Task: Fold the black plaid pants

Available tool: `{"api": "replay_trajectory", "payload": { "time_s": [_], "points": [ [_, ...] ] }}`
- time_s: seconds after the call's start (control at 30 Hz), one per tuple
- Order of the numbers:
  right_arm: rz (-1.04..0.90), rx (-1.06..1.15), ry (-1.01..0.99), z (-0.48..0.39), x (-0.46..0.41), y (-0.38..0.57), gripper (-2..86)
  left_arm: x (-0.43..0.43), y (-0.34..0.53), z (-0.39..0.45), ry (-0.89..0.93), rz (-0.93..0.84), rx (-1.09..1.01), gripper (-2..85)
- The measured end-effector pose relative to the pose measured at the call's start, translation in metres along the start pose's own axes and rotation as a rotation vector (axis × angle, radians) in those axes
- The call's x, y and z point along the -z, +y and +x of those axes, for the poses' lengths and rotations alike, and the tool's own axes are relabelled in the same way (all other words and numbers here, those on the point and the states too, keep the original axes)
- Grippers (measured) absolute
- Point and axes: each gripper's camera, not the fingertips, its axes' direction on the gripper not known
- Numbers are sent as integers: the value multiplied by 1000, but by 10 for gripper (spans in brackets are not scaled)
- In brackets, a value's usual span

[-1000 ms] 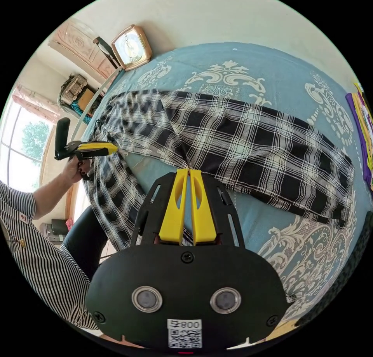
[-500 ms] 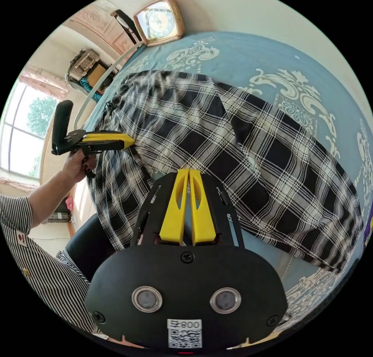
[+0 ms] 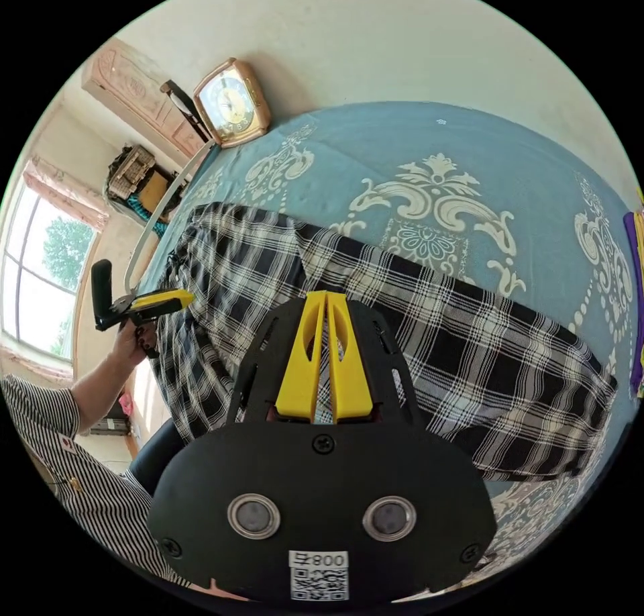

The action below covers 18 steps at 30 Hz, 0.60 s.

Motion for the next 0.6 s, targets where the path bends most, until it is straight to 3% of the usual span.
{"api": "replay_trajectory", "payload": {
  "time_s": [0.1, 0.4, 0.5, 0.6],
  "points": [
    [-60, -27, 77, 13, -15, -14, 0, -14, 14, -11, -17, -92, -19, 2],
    [0, -38, -35, 30, 9, -9, 0, -11, 60, -51, 3, -76, -17, 1],
    [26, -66, 24, 37, 15, 7, 0, -6, 71, -54, 15, -41, -55, 1],
    [-65, -106, 35, 51, -2, 20, 1, -16, 84, -61, -26, -130, -65, 2]
  ]
}}
